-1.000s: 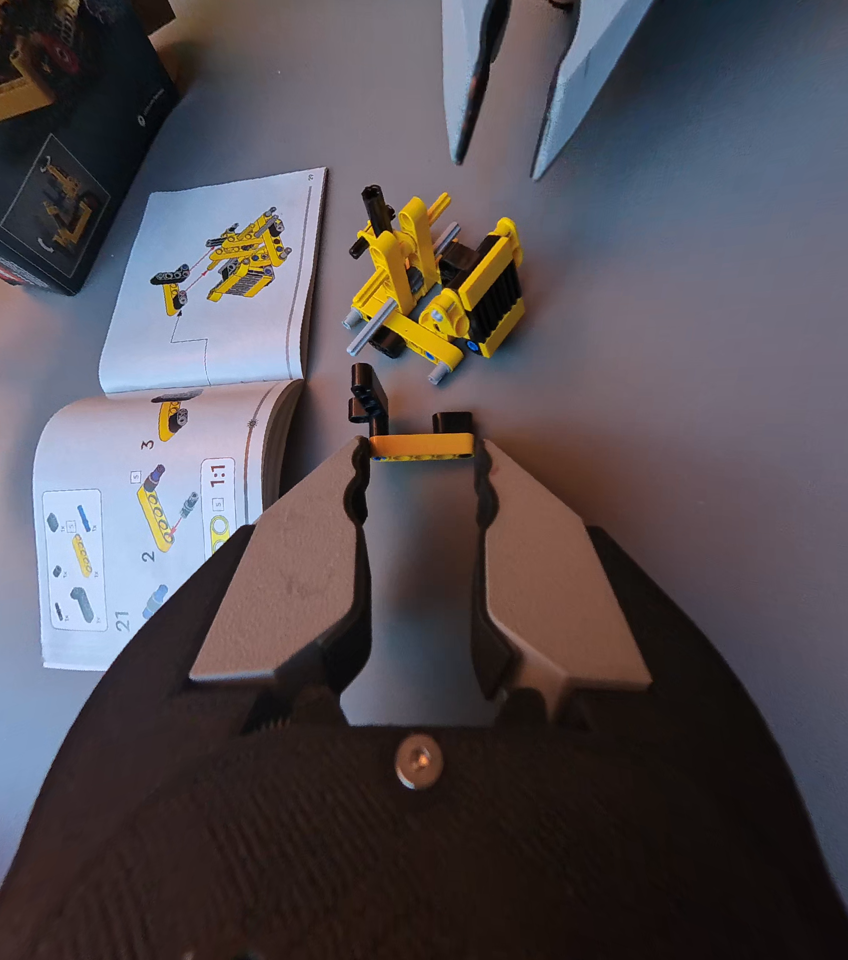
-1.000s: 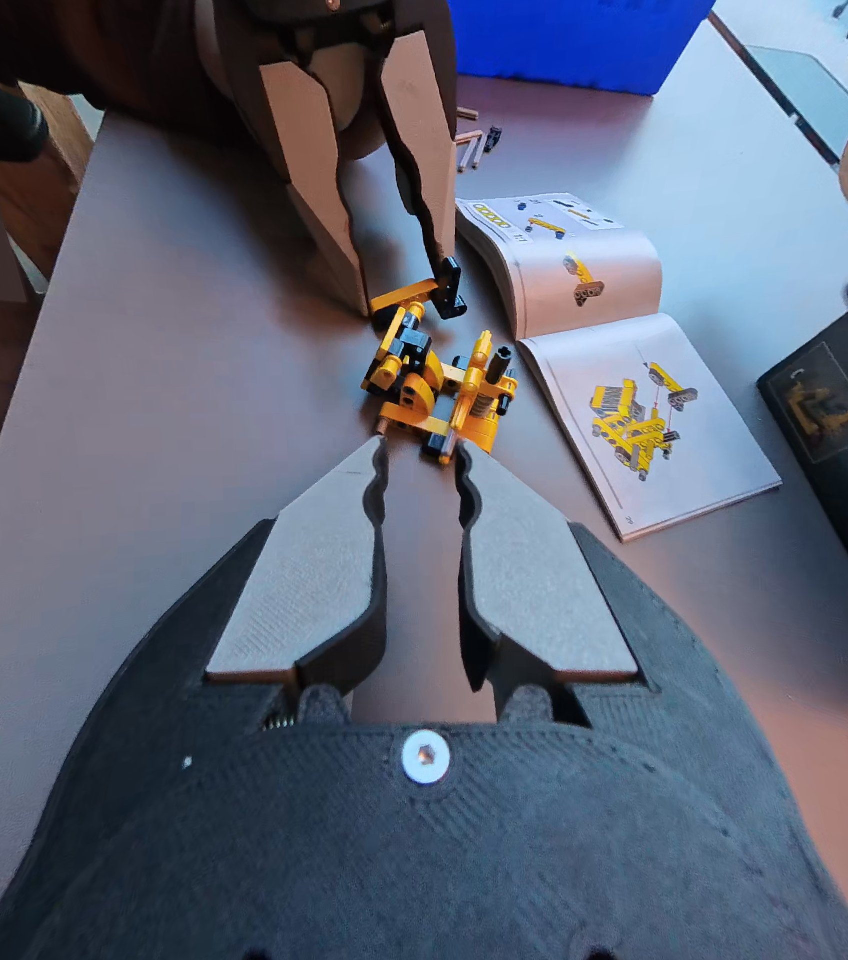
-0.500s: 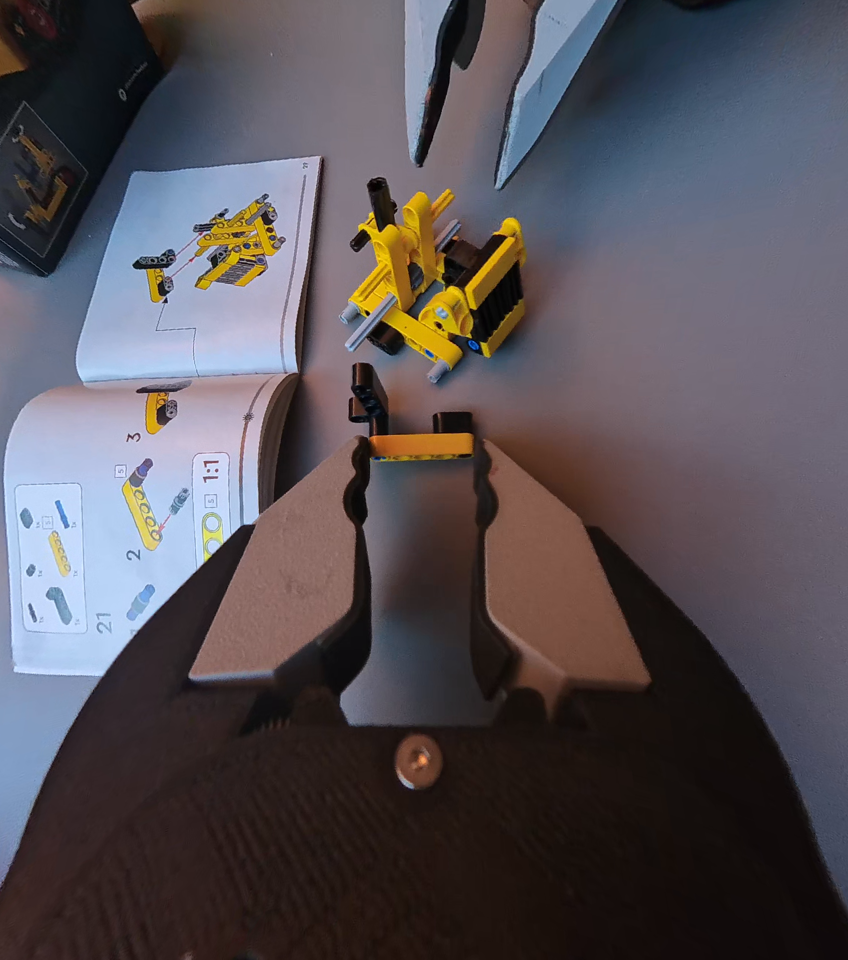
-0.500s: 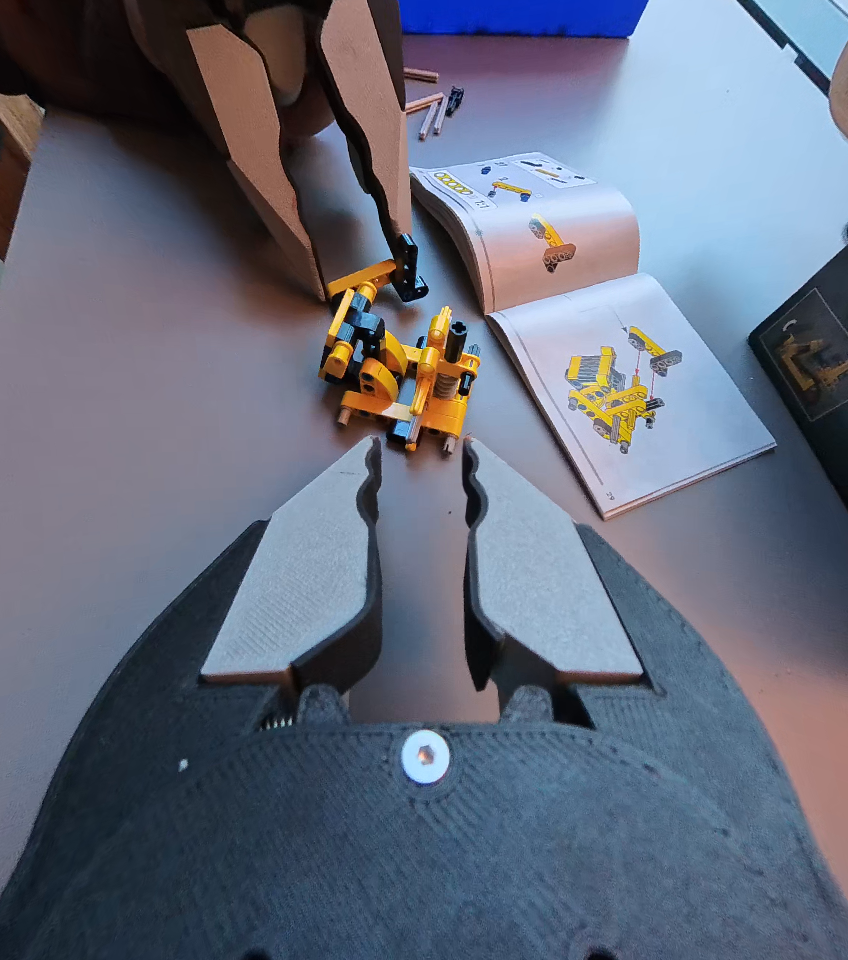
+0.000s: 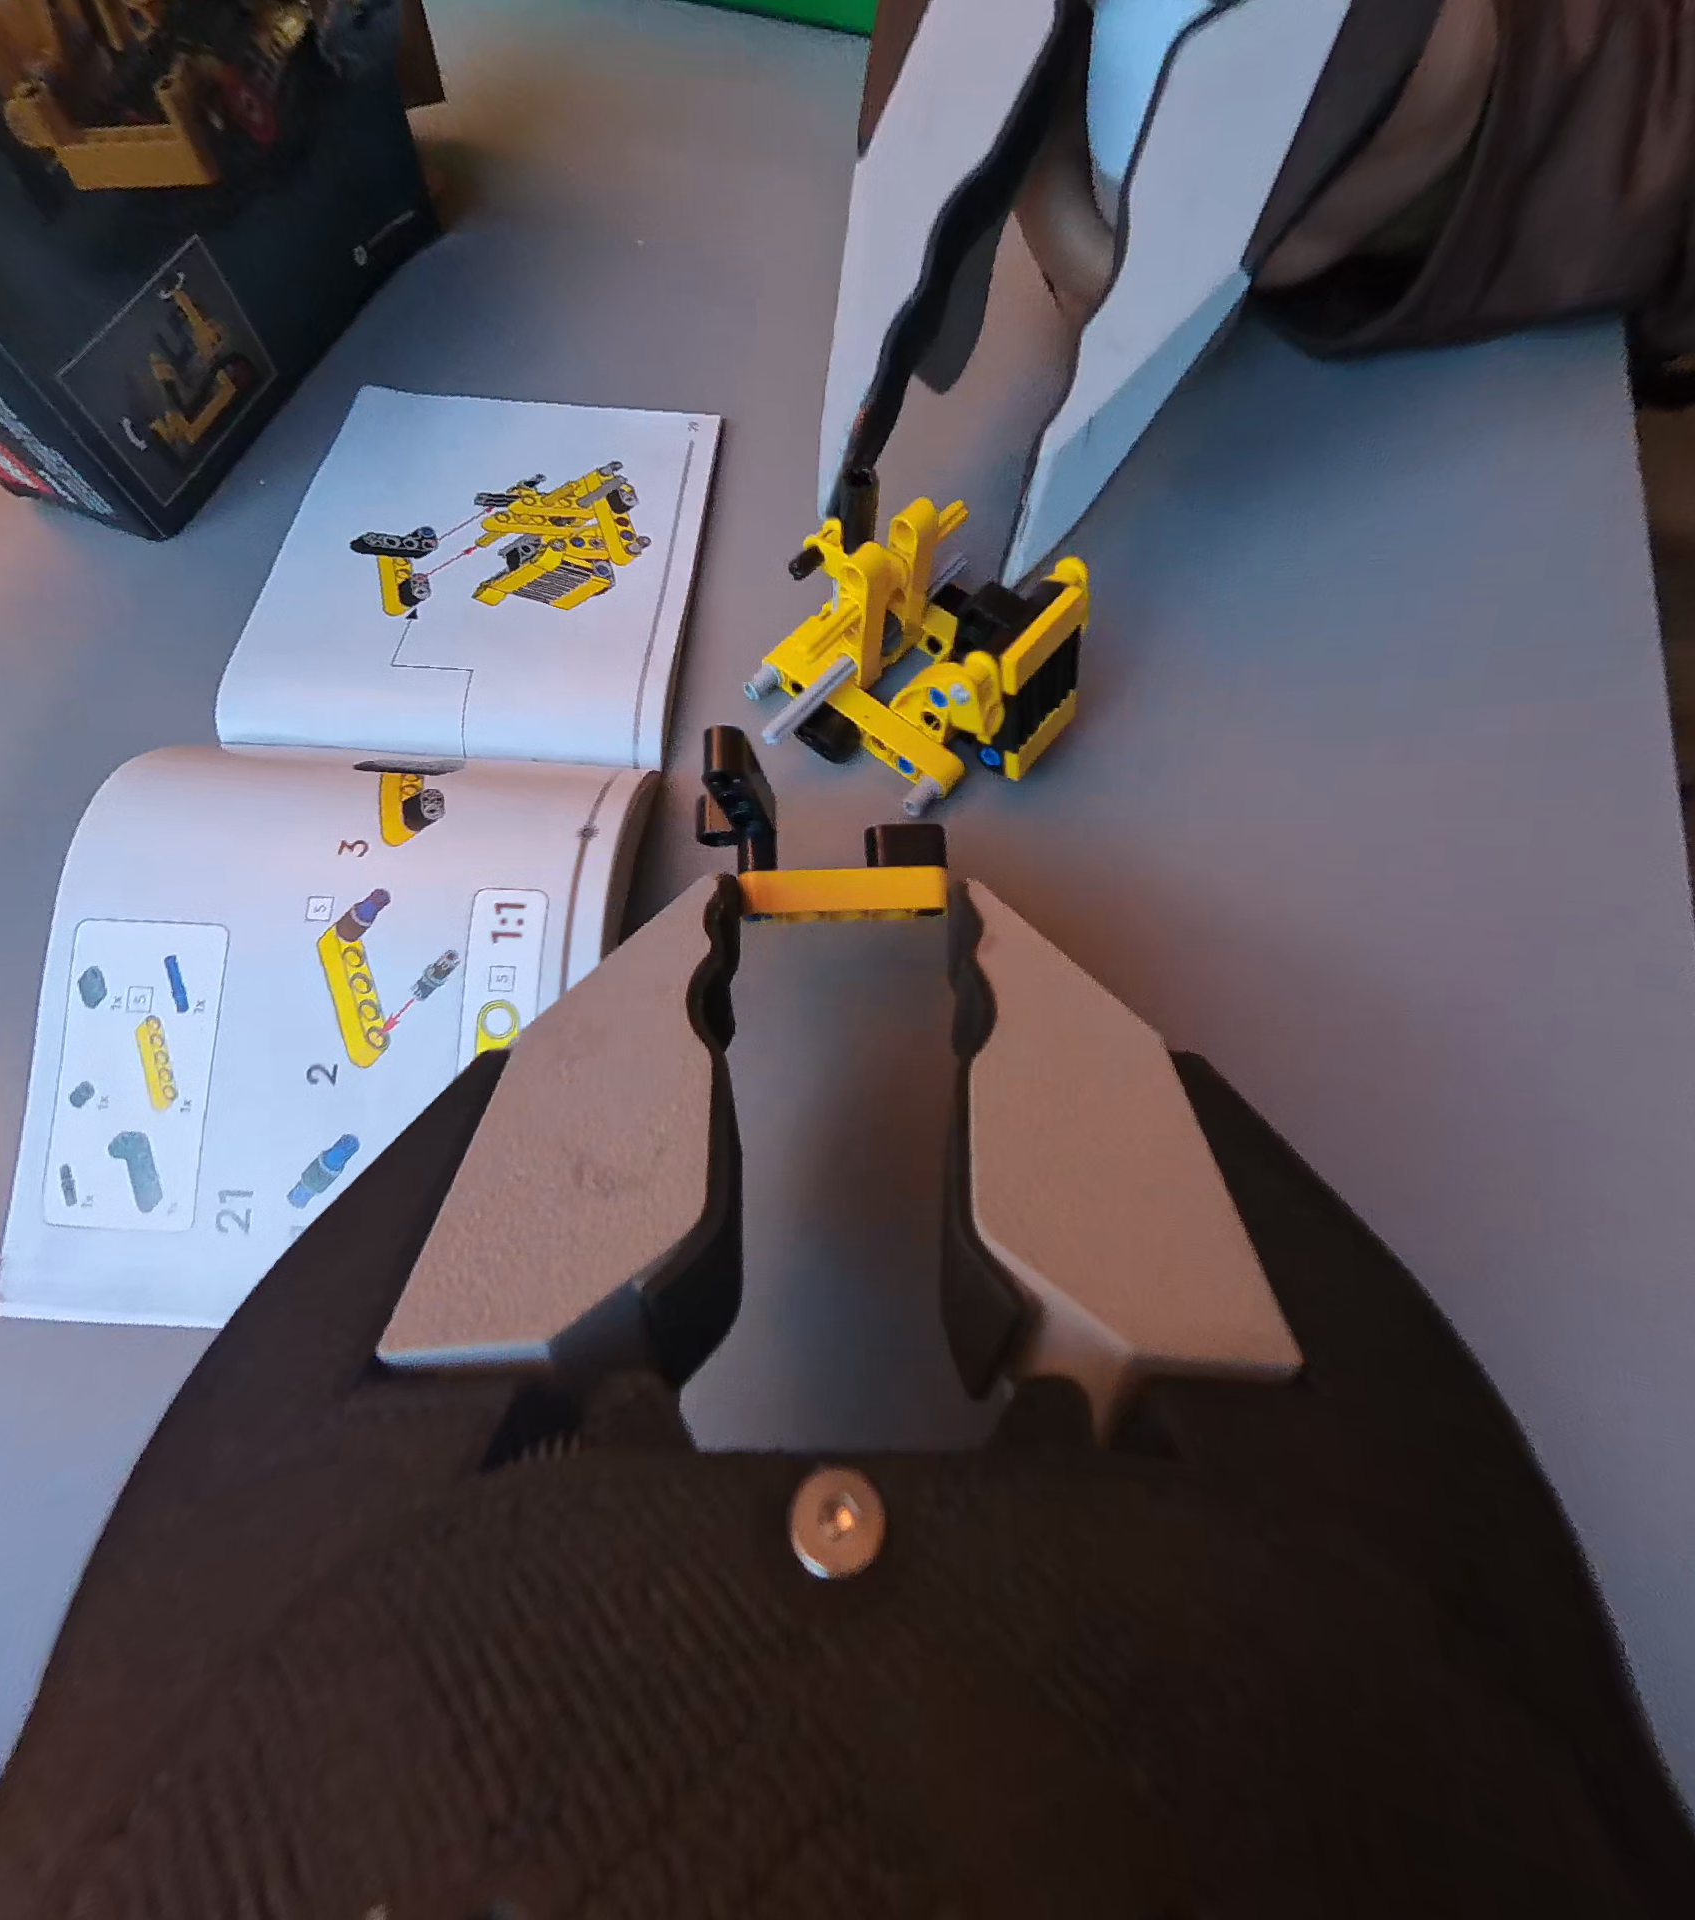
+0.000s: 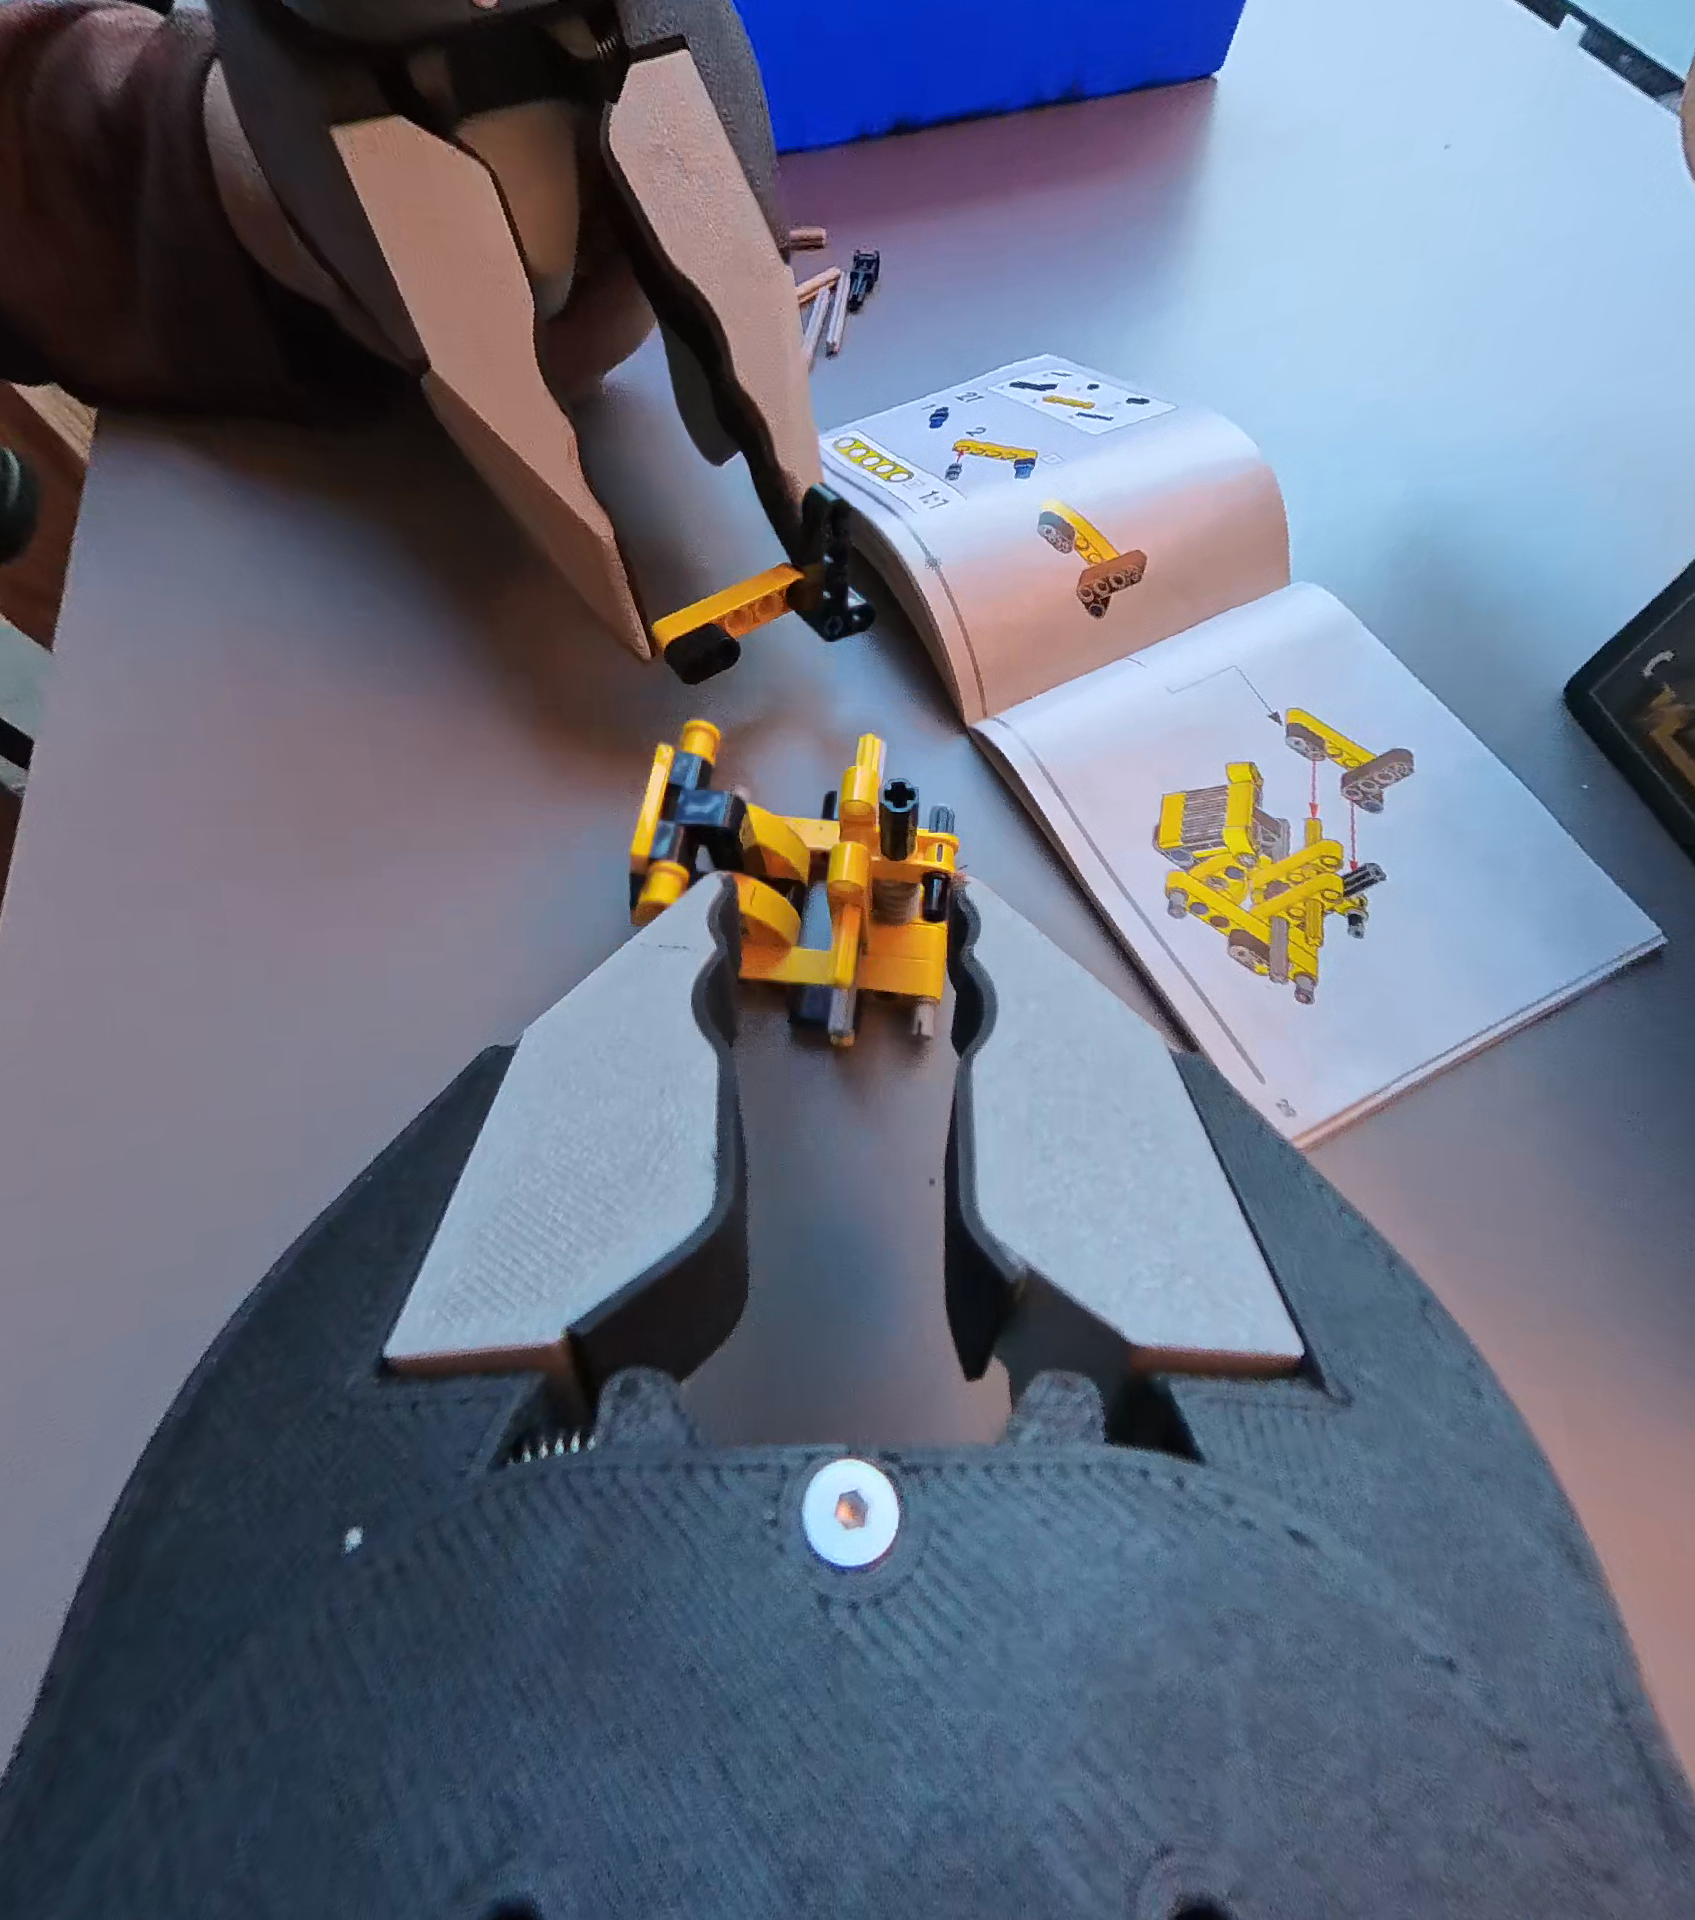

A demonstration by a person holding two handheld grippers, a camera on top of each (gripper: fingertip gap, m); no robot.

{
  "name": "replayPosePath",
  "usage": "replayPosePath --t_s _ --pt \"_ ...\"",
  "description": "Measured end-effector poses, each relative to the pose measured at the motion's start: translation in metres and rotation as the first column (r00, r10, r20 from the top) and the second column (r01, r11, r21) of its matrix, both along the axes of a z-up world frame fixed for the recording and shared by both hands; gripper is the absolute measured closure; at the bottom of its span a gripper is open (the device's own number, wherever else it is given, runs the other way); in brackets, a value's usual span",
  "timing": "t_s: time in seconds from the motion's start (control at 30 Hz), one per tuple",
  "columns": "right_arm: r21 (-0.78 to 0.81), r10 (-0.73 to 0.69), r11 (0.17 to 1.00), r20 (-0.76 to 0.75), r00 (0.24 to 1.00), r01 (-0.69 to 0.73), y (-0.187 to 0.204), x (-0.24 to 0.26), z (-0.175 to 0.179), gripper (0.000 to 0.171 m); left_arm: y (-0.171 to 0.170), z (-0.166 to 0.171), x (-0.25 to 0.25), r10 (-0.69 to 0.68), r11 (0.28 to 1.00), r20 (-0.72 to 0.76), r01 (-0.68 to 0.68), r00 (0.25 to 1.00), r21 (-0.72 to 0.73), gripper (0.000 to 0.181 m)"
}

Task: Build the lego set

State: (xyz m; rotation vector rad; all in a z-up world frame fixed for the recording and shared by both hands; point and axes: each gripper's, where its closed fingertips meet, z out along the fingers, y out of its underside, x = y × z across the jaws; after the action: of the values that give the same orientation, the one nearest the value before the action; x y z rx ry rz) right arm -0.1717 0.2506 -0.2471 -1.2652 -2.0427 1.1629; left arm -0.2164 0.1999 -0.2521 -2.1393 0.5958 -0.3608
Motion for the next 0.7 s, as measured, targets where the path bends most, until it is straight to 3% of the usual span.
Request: replayPosePath --t_s 0.3,0.4,0.7 --pt "0.014 -0.013 1.0 0.028 1.0 0.012 0.004 -0.009 -0.005 0.135 -0.005 0.005 0.0 -0.002 0.998 0.148 0.01 0.989 -0.059 0.143" --pt "-0.032 0.041 0.999 0.059 0.997 -0.039 -0.001 -0.007 -0.006 0.147 -0.005 0.005 0.0 0.012 0.998 0.166 -0.002 0.986 -0.065 0.143" --pt "0.042 0.145 0.988 0.056 0.988 -0.148 -0.009 -0.004 -0.011 0.152 -0.006 -0.001 0.003 -0.039 0.999 0.021 0.04 0.999 -0.024 0.143"
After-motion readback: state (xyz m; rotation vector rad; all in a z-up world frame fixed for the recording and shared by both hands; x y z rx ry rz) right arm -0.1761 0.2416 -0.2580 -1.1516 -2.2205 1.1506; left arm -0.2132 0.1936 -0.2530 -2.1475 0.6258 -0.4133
